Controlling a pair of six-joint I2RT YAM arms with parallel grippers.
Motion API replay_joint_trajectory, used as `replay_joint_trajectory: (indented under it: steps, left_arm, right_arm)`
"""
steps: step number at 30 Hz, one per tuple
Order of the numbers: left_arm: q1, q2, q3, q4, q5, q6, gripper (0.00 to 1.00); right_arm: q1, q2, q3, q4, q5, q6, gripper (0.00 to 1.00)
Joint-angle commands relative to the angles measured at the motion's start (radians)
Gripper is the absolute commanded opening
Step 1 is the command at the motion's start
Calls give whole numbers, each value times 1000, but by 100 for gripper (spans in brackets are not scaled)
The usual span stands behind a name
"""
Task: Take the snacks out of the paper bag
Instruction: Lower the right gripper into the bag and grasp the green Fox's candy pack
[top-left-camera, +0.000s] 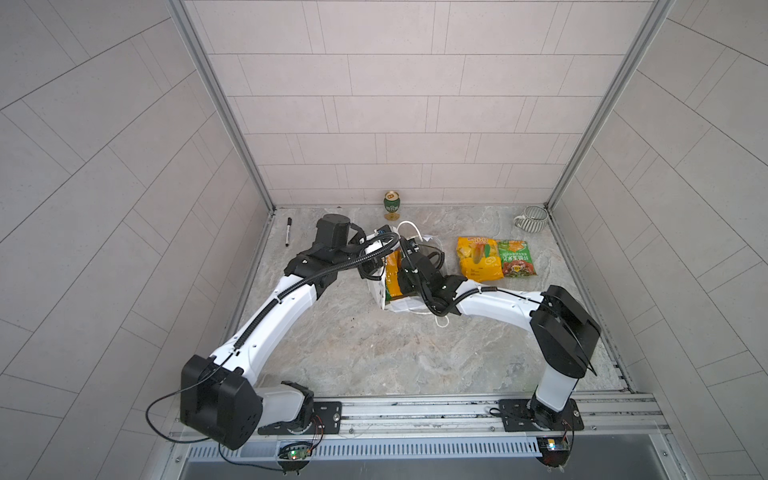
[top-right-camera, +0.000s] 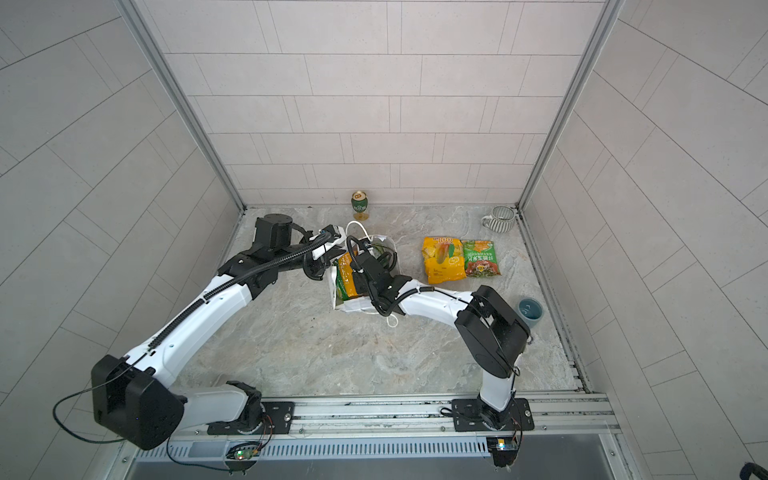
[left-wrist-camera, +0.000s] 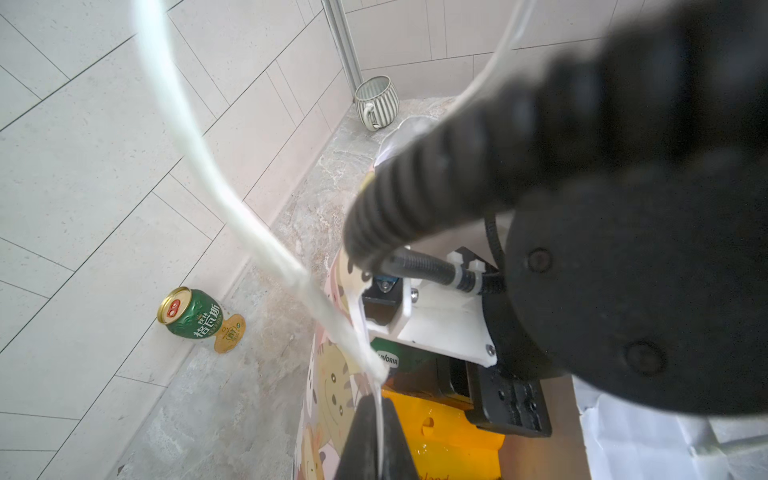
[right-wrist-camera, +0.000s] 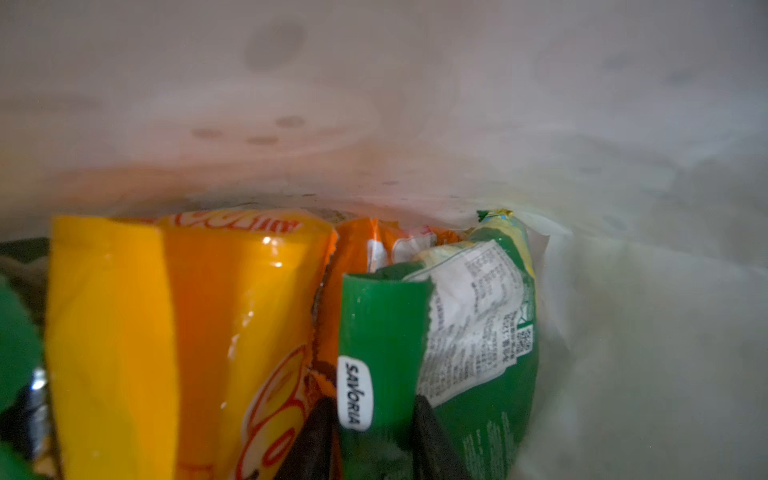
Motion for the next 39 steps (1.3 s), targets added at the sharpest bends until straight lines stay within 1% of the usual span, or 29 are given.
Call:
replay_joint_trajectory:
  steps: [1,2,4,6,10,17,22,33,39]
  left_arm:
    - [-9,-33,-6,38,59,13,0]
    - [-8,-35,-7,37,59,13,0]
    - [-8,-37,-8,37,57,14,0]
    - [-9,-40,-9,37,51,15,0]
    - [-9,-37,-9,38,51,16,0]
    - [-8,-30,-6,33,45,17,0]
    - [-9,-26,-7,32,38,20,0]
    - [-8,-18,-5,27,33,25,0]
    - [-8,-15,-1,21,30,25,0]
  right_arm:
    - [-19,50,33,-35,48,26,30]
    - [-24,54,32,-38,55,35,29]
    - [-33,57,28,-40,62,50,17]
    - [-36,48,21,-41,67,50,9]
    - [-38,13,11,-45,75,40,0]
    - [-38,-72,-4,-53,58,14,0]
    - [-38,-142,-22,-54,22,-12,0]
    - [-38,-243,-57,-63,-74,-58,0]
    - [-38,-289,-66,-77,-100,-78,0]
